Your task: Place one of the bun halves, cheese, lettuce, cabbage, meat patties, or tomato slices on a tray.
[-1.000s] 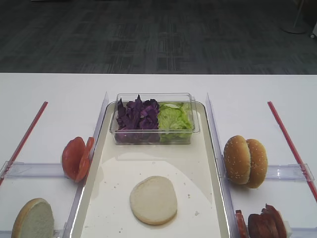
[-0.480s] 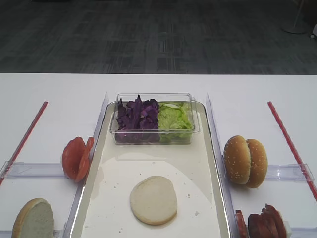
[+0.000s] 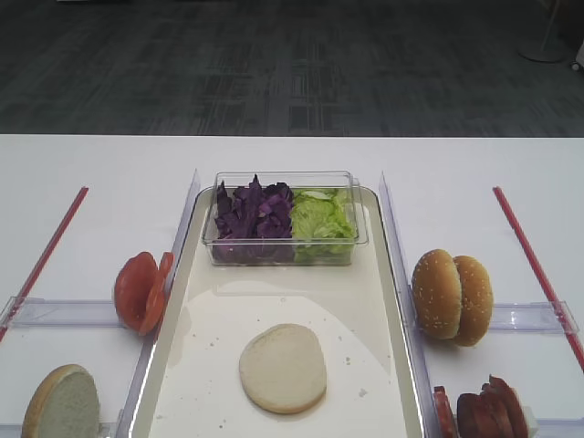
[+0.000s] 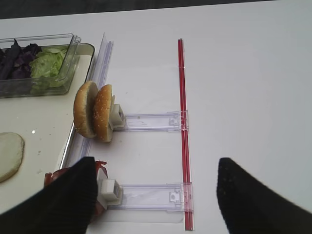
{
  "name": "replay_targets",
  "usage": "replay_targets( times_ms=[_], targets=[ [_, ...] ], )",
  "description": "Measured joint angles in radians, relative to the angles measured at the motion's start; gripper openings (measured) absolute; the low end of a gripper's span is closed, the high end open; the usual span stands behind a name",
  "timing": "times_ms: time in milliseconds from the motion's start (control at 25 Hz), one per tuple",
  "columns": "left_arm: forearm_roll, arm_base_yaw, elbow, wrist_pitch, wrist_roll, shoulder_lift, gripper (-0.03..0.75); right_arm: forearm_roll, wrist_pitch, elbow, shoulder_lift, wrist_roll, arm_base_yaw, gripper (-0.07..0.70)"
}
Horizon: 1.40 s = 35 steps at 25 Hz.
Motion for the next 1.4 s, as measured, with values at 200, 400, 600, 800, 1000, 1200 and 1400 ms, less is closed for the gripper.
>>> replay_targets(
  times_ms=[200, 400, 600, 800, 1000, 1200, 1400],
  targets=[
    [-0.002, 0.0, 0.034, -0.024, -0.004, -0.097, 0.506, 0.0, 0.0, 0.0, 0.0, 0.0, 0.0, 0.536],
    [-0.002, 0.0, 0.035, -0.028, -0.004, -0.207, 0.506, 0.0, 0.0, 0.0, 0.0, 0.0, 0.0, 0.536],
    [-0.002, 0.0, 0.035, -0.028, -0.004, -0.319, 0.506, 0.0, 0.0, 0.0, 0.0, 0.0, 0.0, 0.536],
    [-0.002, 0.0, 0.035, -0.025, -0.004, -0.392, 0.505, -0.001, 0.0, 0.0, 0.0, 0.0, 0.0, 0.536],
    [-0.002, 0.0, 0.035, -0.024, -0.004, -0.406, 0.505, -0.001, 0.0, 0.0, 0.0, 0.0, 0.0, 0.536],
    [-0.002, 0.0, 0.035, -0.021, -0.004, -0.419, 0.505, -0.001, 0.0, 0.0, 0.0, 0.0, 0.0, 0.536],
    [-0.002, 0.0, 0.035, -0.021, -0.004, -0.423, 0.499, -0.001, 0.0, 0.0, 0.0, 0.0, 0.0, 0.536]
  ],
)
